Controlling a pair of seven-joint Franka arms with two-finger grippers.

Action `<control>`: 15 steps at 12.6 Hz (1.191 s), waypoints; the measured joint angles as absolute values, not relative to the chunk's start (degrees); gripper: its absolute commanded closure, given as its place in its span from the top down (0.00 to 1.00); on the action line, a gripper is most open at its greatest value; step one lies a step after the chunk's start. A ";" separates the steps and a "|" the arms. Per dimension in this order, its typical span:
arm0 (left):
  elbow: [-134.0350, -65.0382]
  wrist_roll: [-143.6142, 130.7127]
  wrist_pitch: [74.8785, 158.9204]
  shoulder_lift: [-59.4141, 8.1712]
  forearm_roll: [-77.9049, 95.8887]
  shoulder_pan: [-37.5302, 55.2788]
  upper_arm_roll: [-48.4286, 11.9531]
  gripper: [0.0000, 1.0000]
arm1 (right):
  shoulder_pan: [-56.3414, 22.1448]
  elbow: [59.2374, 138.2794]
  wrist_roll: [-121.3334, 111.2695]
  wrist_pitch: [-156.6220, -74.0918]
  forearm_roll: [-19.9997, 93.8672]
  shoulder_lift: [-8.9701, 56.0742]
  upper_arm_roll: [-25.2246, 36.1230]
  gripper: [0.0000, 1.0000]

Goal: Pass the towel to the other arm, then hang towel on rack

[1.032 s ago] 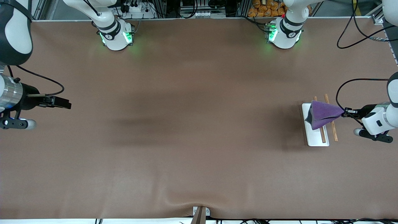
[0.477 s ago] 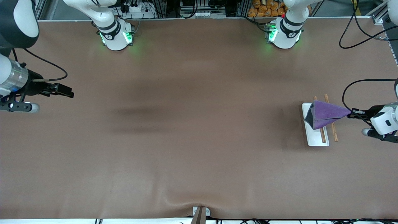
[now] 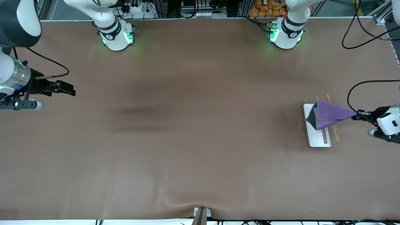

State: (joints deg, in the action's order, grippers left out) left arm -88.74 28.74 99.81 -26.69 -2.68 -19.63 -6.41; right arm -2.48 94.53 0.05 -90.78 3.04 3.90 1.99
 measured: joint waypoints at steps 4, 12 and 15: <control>-88.74 28.83 100.18 -27.29 -2.68 -20.34 -6.38 0.71 | -2.11 86.52 -0.64 -88.07 2.45 5.63 2.14 1.00; -86.87 31.52 101.11 -25.93 -2.40 -21.76 -7.25 1.00 | -1.15 82.25 -2.42 -83.45 2.25 5.30 2.10 1.00; -86.27 31.49 100.81 -21.03 -2.37 -21.41 -9.75 1.00 | -1.03 88.64 -2.64 -88.05 2.25 1.69 2.08 1.00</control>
